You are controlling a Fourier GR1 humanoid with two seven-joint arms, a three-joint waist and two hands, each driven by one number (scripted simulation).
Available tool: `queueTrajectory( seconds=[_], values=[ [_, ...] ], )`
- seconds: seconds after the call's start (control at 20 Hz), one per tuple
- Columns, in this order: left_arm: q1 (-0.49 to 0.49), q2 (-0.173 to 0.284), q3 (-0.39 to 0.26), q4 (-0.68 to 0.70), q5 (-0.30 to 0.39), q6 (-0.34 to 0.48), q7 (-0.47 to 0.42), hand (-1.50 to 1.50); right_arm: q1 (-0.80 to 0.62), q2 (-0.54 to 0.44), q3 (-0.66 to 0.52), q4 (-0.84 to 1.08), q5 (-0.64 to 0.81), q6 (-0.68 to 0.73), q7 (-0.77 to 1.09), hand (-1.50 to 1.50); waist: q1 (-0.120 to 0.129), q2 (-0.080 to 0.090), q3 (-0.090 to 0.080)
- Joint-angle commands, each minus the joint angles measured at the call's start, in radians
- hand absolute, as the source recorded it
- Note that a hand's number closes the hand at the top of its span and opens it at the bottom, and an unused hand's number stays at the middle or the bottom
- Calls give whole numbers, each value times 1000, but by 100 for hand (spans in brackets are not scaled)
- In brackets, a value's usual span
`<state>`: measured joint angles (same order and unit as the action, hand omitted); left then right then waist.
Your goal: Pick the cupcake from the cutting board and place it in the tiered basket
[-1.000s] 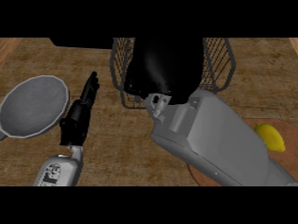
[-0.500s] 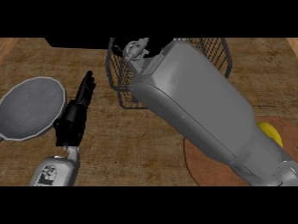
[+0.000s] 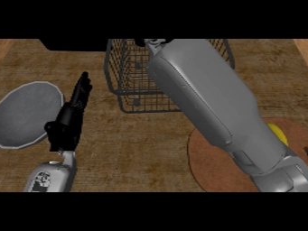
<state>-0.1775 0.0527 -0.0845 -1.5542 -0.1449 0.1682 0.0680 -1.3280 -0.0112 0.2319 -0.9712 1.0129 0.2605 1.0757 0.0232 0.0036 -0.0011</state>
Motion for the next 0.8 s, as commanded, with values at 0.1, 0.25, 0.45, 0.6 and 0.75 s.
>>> queueTrajectory(
  seconds=[0.1, 0.25, 0.45, 0.6, 0.75],
  values=[
    [18, -3, -21, -30, -12, -3, -4, 0, 79, 11, -77, 39, -61, -256, 128, -150, 17, 2, 1],
    [47, -11, -25, -49, -6, -2, 13, 0, 114, 11, -120, -11, -88, -317, 55, -150, 1, -3, 1],
    [46, -8, 7, 17, 4, 2, -65, 0, 115, 11, -168, -43, -75, -441, 27, -150, -9, 0, 1],
    [42, -7, 1, -1, 0, 2, -34, 0, 109, 11, -187, -116, -27, -530, 79, -150, -19, -7, 1],
    [32, -25, -5, -4, -14, 25, -6, 0, 126, -7, -230, -163, 29, -530, 144, -150, -36, -11, 1]
  ],
)
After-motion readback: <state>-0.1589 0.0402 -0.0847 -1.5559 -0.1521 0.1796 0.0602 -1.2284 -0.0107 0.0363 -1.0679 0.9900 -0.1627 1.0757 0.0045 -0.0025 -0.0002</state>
